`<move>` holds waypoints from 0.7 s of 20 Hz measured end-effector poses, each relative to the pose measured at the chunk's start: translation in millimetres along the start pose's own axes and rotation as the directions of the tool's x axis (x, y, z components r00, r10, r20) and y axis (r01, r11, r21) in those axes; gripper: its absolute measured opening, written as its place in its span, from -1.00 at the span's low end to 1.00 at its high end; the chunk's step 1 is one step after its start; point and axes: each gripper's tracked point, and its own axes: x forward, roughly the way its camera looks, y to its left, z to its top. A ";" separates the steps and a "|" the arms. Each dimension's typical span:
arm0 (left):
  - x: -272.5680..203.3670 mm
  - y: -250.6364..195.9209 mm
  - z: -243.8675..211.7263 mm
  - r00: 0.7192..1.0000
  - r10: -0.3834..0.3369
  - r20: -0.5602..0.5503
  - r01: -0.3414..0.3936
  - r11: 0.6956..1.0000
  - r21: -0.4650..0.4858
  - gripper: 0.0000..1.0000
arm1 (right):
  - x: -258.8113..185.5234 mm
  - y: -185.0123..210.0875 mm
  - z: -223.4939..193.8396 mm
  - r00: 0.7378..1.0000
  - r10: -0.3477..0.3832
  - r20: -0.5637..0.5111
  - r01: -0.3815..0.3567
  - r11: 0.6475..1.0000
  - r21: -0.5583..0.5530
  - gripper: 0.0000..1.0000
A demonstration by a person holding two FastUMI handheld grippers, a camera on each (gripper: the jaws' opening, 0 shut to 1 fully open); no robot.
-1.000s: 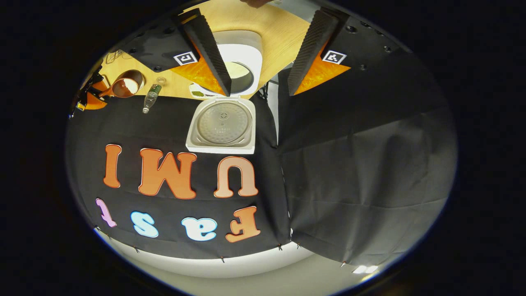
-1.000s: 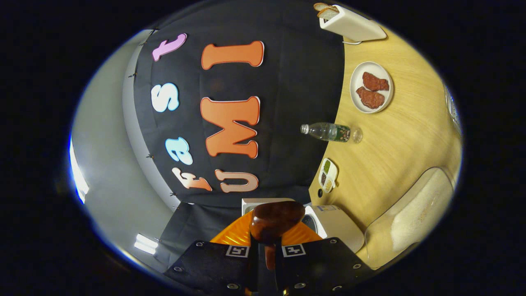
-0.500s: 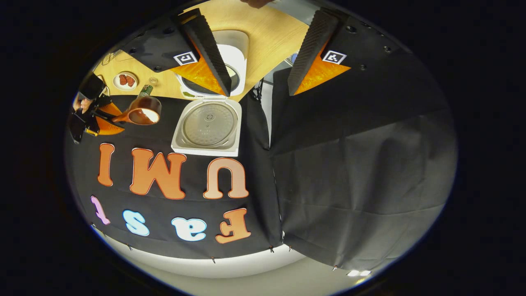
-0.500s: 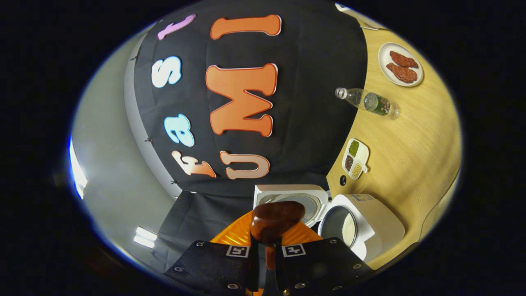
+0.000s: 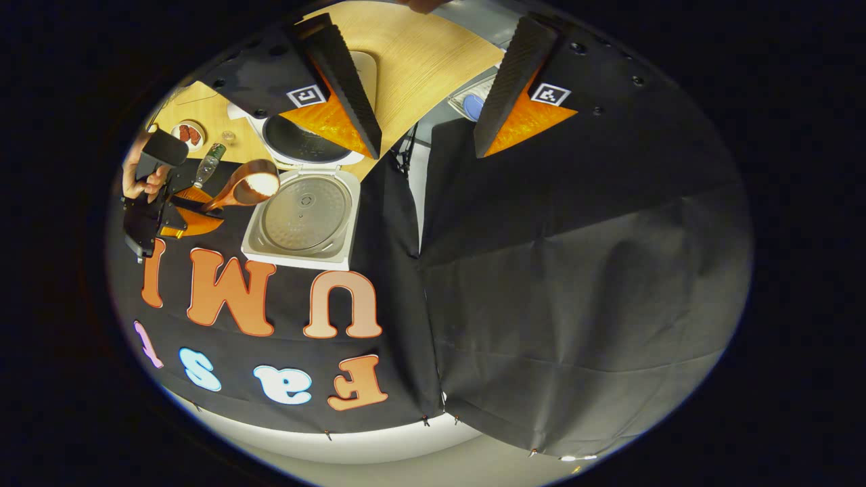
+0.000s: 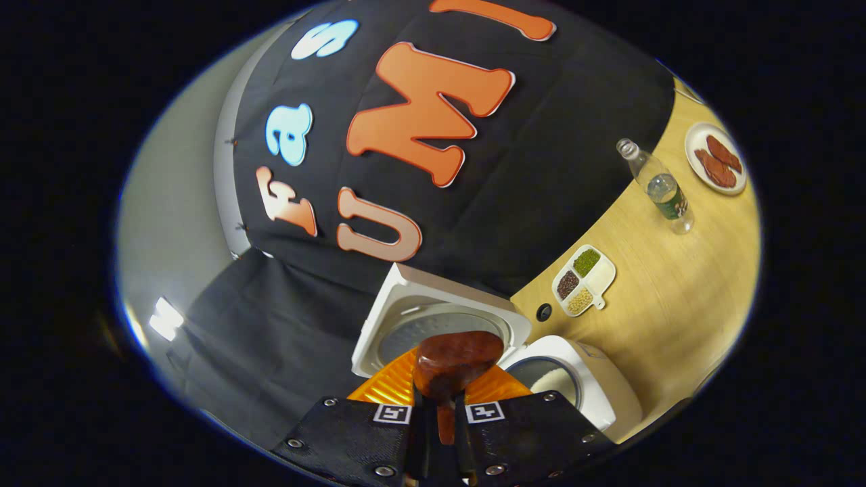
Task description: Close the left gripper, press the button to open the rice cooker; take a wooden spoon from the chopstick holder with the right hand, scoop a spoonful of rice and pour it into the rice cooker, then put the wooden spoon back into the chopstick holder.
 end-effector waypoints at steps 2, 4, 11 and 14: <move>-0.5 2.1 -3.2 1.000 0.003 -0.003 -0.003 1.000 0.003 0.80 | 10.0 -3.5 -13.9 0.999 -0.042 -0.025 0.039 0.993 -0.109 -0.70; 0.1 2.8 -4.7 1.000 0.005 -0.007 -0.005 1.000 0.006 0.87 | 16.7 -2.3 -24.3 0.997 -0.065 -0.033 0.056 0.971 -0.230 -0.70; 2.4 6.0 -5.7 1.000 0.008 -0.011 -0.008 1.000 0.013 0.87 | 18.1 27.1 -49.8 0.998 -0.037 -0.043 0.002 0.782 -0.623 -0.70; 1.8 4.4 -4.9 1.000 0.005 -0.010 -0.005 1.000 0.016 0.80 | 17.7 40.5 -56.1 0.999 -0.003 -0.048 -0.031 0.724 -0.689 -0.70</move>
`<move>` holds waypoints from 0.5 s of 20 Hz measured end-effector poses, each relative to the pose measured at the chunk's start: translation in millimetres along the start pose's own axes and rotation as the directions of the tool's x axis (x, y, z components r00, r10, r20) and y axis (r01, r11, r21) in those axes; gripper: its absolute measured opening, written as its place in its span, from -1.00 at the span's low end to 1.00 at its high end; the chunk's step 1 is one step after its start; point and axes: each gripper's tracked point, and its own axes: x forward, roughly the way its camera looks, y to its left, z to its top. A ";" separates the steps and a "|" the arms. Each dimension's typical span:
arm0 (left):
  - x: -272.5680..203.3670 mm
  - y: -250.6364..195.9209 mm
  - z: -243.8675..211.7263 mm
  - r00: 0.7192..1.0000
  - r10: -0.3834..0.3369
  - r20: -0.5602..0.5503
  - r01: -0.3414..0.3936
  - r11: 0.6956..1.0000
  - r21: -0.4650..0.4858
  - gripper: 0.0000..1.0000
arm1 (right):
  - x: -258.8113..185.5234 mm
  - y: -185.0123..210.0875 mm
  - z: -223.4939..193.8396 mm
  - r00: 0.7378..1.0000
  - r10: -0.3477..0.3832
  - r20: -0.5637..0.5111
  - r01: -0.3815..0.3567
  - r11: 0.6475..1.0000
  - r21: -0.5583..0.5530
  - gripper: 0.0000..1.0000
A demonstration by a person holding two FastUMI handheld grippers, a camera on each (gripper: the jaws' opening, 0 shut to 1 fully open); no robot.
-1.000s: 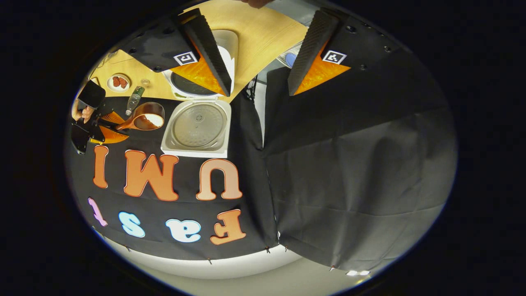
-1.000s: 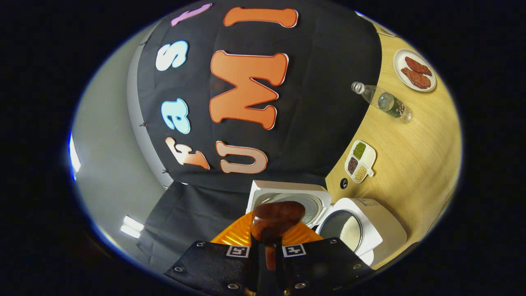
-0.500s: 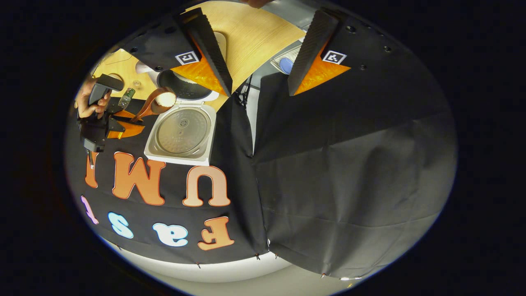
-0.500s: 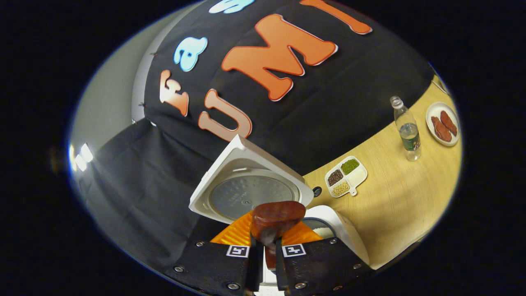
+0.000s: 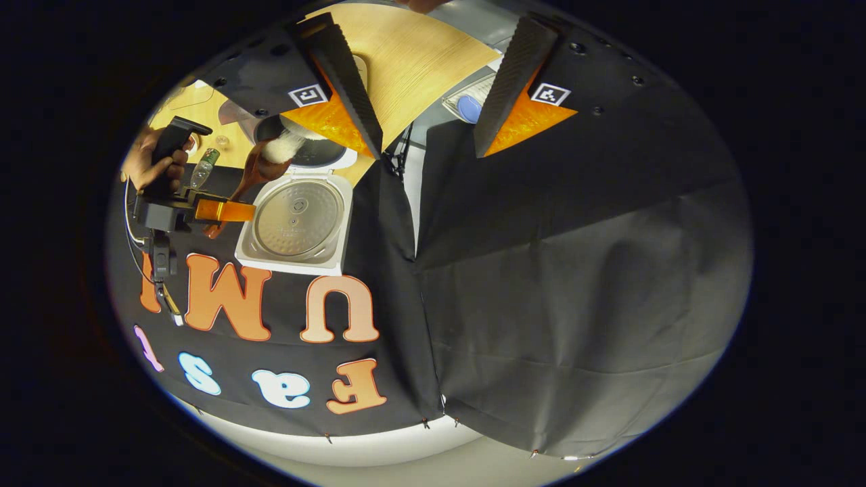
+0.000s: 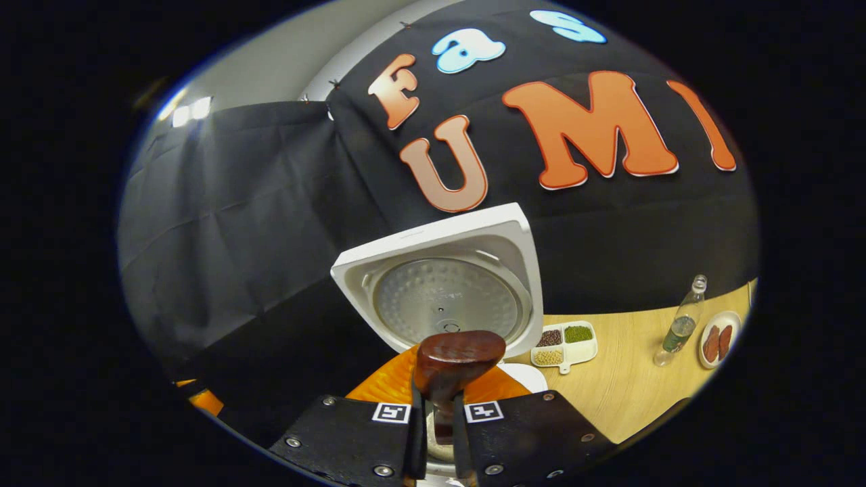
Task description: Close the left gripper, press the button to open the rice cooker; take a wooden spoon from the chopstick holder with the right hand, scoop a spoonful of rice and pour it into the rice cooker, then put the wooden spoon back into the chopstick holder.
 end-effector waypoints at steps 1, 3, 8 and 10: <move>-1.9 0.5 -0.3 1.000 -0.002 0.001 0.002 1.000 0.001 0.87 | 0.1 3.2 1.4 1.000 0.005 0.004 -0.004 1.000 -0.030 -0.70; -2.7 1.1 -0.2 1.000 -0.004 0.004 0.004 1.000 0.003 0.80 | -0.2 9.8 3.4 1.000 0.021 0.009 -0.020 0.996 -0.086 -0.70; -1.6 4.1 -3.9 1.000 0.004 -0.006 -0.004 1.000 -0.006 0.79 | 0.5 18.7 4.3 0.999 0.044 0.010 -0.042 0.984 -0.176 -0.70; -3.2 4.5 -3.9 1.000 0.007 -0.005 -0.007 1.000 -0.008 0.87 | 2.0 23.8 6.5 0.998 0.057 0.020 -0.051 0.972 -0.229 -0.70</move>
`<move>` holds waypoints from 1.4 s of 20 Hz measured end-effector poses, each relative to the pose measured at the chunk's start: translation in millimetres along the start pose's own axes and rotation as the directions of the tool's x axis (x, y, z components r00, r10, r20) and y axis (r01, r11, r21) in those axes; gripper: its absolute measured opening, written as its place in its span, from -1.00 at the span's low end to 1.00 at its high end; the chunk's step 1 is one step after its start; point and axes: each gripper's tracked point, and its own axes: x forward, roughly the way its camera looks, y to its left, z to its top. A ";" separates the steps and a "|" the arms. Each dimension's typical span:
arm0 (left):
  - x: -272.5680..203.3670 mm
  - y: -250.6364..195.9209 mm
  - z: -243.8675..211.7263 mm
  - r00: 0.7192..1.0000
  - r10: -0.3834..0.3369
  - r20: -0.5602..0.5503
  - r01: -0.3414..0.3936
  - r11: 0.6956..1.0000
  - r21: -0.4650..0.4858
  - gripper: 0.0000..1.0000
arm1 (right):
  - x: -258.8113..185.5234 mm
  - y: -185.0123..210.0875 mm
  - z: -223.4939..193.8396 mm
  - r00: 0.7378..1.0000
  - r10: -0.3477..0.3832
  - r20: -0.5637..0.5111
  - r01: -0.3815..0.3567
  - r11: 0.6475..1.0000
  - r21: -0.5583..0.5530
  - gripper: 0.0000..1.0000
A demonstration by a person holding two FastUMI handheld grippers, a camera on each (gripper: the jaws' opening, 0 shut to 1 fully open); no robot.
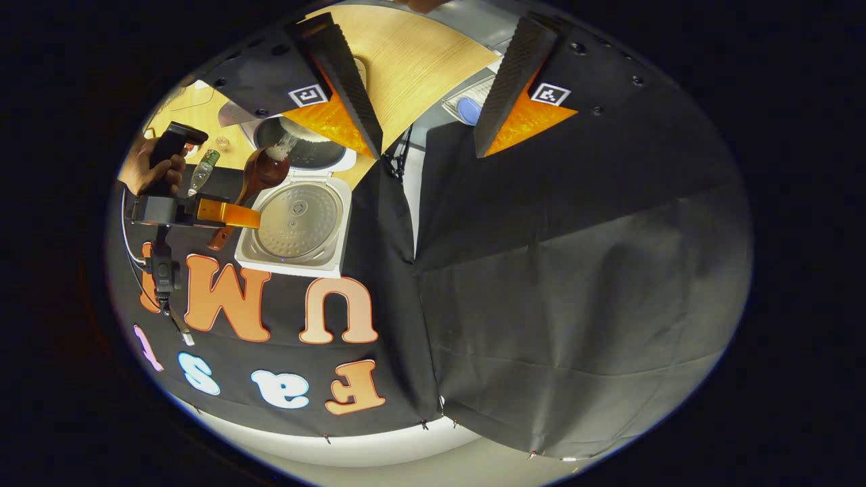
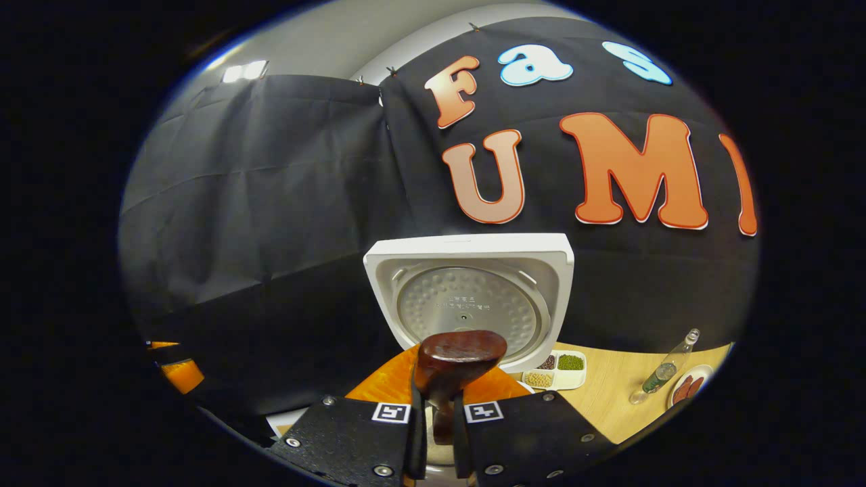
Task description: Close the left gripper, press the button to open the rice cooker; take a wooden spoon from the chopstick holder with the right hand, scoop a spoonful of rice and pour it into the rice cooker, then put the wooden spoon back into the chopstick holder.
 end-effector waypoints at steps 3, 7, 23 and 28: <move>0.7 2.6 -1.0 1.000 0.004 0.000 -0.004 1.000 0.003 0.80 | 0.4 6.5 7.5 0.999 0.007 0.032 -0.002 0.987 -0.159 -0.70; -1.6 -0.3 -0.9 1.000 0.005 0.001 -0.005 1.000 0.006 0.80 | 4.3 23.0 10.9 0.997 0.040 0.058 -0.018 0.939 -0.345 -0.70; -14.2 -25.6 11.2 0.998 -0.039 0.043 0.039 0.999 0.019 0.80 | -62.0 -22.7 24.4 0.997 -0.024 0.068 0.026 0.999 -0.027 -0.71; -35.1 -70.9 21.7 0.994 -0.080 0.071 0.080 0.997 -0.001 0.83 | -132.5 -82.3 24.0 0.991 -0.104 0.080 0.094 0.988 0.121 -0.70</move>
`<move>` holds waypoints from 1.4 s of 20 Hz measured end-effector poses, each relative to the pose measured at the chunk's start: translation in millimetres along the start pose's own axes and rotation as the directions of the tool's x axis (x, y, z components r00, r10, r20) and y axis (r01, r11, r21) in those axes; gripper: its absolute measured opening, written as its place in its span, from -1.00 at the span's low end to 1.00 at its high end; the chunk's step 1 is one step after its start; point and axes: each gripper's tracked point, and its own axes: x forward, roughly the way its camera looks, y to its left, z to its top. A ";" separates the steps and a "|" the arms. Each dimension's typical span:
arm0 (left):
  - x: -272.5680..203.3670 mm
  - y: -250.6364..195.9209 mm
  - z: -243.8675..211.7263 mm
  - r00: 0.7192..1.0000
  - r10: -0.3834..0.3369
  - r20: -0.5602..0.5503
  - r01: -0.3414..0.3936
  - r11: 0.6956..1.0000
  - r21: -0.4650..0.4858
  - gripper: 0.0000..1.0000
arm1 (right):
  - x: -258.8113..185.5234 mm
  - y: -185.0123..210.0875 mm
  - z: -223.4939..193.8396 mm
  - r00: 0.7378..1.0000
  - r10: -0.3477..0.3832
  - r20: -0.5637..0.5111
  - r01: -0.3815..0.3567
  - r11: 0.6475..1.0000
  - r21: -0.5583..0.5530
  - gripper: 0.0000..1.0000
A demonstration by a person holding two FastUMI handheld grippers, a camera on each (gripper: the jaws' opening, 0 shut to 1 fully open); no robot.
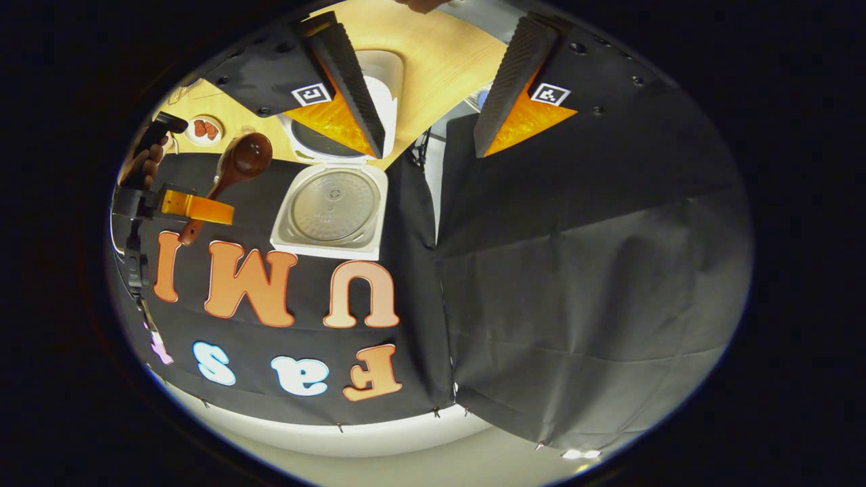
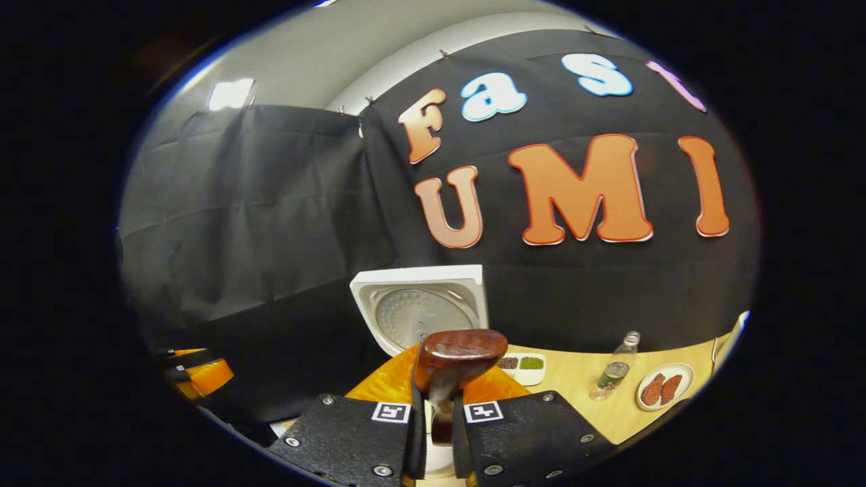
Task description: Close the left gripper, press the button to open the rice cooker; take a wooden spoon from the chopstick holder with the right hand, scoop a spoonful of rice and pour it into the rice cooker, then put the wooden spoon back into the chopstick holder.
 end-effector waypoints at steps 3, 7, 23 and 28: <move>-7.6 -26.8 1.9 1.000 -0.026 0.004 0.026 0.999 0.024 0.82 | -33.4 -49.4 -9.9 0.998 -0.068 -0.018 0.069 0.997 0.024 -0.70; -18.5 -59.7 5.1 0.998 -0.059 0.002 0.059 0.998 0.035 0.83 | -82.1 -114.0 -15.7 0.984 -0.176 -0.012 0.176 0.981 0.084 -0.70; -38.4 -146.9 3.2 0.991 -0.131 -0.023 0.132 0.987 0.087 0.83 | -233.4 -285.2 -74.9 0.869 -0.485 -0.101 0.494 0.837 0.236 -0.70; -39.5 -161.0 5.4 0.989 -0.147 -0.022 0.148 0.985 0.093 0.83 | -261.5 -308.6 -93.6 0.832 -0.540 -0.129 0.553 0.788 0.269 -0.70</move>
